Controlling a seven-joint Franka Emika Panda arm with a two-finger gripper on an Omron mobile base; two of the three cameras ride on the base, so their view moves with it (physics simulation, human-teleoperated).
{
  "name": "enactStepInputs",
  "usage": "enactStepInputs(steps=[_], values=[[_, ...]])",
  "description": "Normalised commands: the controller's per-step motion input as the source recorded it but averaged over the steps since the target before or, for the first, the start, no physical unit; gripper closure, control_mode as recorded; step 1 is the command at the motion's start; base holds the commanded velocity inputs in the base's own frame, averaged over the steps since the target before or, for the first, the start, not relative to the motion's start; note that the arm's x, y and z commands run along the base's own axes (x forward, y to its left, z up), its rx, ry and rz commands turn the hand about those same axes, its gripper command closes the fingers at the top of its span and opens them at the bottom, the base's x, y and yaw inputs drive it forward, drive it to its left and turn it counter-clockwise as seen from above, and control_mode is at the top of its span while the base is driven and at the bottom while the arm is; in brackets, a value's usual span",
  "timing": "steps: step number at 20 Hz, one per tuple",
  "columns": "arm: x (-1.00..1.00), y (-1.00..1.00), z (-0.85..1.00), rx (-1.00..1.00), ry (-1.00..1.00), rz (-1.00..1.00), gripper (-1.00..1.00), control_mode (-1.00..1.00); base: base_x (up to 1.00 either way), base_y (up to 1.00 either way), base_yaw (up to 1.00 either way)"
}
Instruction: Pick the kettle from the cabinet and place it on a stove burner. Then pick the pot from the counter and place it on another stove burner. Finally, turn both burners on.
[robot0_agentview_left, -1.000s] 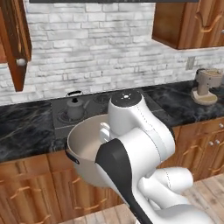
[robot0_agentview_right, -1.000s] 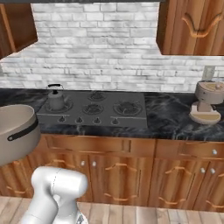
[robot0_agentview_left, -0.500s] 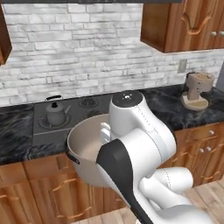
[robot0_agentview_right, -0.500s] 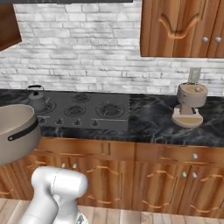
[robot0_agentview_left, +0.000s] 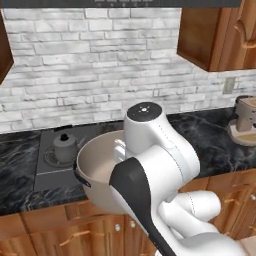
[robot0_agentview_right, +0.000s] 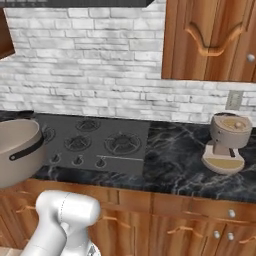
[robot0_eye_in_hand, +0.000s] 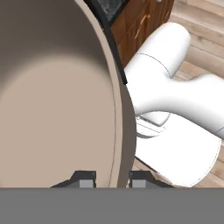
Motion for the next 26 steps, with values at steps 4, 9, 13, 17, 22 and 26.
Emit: enactStepInputs(steps=[4, 9, 13, 17, 22, 26], values=[[0.0, 0.0, 0.0, 0.0, 0.0, 0.0, 1.0, 1.0, 0.48, 0.0, 0.04], [0.0, 0.0, 0.0, 0.0, 0.0, 0.0, 1.0, 1.0, 0.48, 0.03, 0.01], [0.0, 0.0, 0.0, 0.0, 0.0, 0.0, 1.0, 1.0, 0.37, 0.22, 0.0], [0.0, 0.0, 0.0, 0.0, 0.0, 0.0, 1.0, 1.0, 0.35, 0.25, 0.0], [0.07, 0.04, 0.0, 0.0, 0.02, 0.0, 1.0, -1.0, 0.33, 0.21, 0.0], [0.18, 0.05, 0.0, 0.0, 0.06, 0.0, 1.0, -1.0, 0.0, 0.0, 0.0]])
